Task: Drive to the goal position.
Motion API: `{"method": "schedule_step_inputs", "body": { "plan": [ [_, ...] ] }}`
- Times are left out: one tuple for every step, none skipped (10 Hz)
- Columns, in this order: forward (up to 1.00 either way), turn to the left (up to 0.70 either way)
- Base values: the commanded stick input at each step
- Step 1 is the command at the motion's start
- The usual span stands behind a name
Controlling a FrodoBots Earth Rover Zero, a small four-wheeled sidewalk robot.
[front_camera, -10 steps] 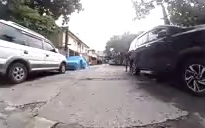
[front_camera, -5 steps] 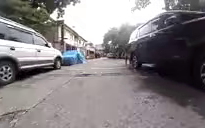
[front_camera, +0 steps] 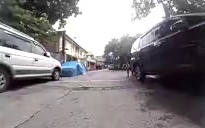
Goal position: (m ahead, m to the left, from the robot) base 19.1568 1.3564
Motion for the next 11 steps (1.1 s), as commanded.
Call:
{"method": "schedule_step_inputs", "body": {
  "plan": [
    [0.7, 0.0],
    [0.7, 0.0],
    [0.7, 0.0],
    [0.7, 0.0],
    [0.7, 0.0],
    [0.7, 0.18],
    [0.7, 0.11],
    [0.7, 0.0],
    [0.7, 0.0],
    [0.7, 0.0],
    [0.7, 0.0]
  ]
}}
